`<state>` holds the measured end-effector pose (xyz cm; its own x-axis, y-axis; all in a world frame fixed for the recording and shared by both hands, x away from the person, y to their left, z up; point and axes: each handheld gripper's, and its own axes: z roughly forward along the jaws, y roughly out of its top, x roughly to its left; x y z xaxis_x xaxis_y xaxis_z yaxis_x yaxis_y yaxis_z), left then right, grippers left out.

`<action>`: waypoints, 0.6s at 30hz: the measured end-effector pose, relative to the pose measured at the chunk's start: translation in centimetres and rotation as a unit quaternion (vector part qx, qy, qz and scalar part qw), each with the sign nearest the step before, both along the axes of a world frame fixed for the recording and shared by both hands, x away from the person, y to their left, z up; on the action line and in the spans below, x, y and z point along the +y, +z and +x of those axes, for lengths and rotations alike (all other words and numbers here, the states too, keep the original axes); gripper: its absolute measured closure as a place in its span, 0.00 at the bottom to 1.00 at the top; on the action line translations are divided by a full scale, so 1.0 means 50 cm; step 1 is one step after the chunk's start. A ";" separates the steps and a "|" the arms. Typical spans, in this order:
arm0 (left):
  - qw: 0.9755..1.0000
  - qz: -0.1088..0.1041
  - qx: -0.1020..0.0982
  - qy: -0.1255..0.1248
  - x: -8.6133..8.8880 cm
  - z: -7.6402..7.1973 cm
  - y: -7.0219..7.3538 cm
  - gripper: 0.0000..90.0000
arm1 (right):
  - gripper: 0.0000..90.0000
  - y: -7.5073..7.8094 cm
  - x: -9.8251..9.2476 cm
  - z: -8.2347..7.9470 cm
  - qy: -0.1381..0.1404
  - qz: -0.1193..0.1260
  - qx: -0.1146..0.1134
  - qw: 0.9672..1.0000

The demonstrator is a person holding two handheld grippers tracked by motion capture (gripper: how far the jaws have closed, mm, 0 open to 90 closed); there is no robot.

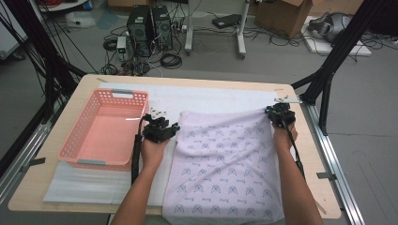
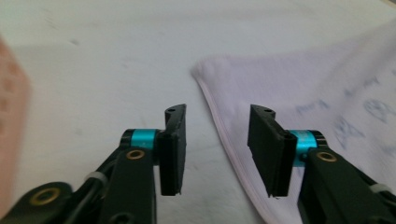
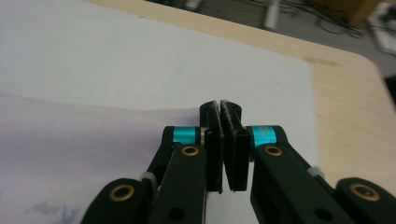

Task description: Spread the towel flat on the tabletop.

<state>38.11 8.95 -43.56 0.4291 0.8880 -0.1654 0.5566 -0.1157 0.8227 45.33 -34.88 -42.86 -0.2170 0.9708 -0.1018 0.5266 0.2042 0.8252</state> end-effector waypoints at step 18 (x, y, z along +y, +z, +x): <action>0.999 0.053 0.006 -0.003 -0.054 0.010 -0.027 0.98 | 0.68 0.056 -0.040 -0.113 0.106 0.102 0.026 0.989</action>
<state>38.61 6.27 -44.92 0.4340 0.8978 -0.0752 0.5647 -0.2060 0.7992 39.68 -36.86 -40.06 -0.4172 0.9024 0.1075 0.5325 0.1469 0.8336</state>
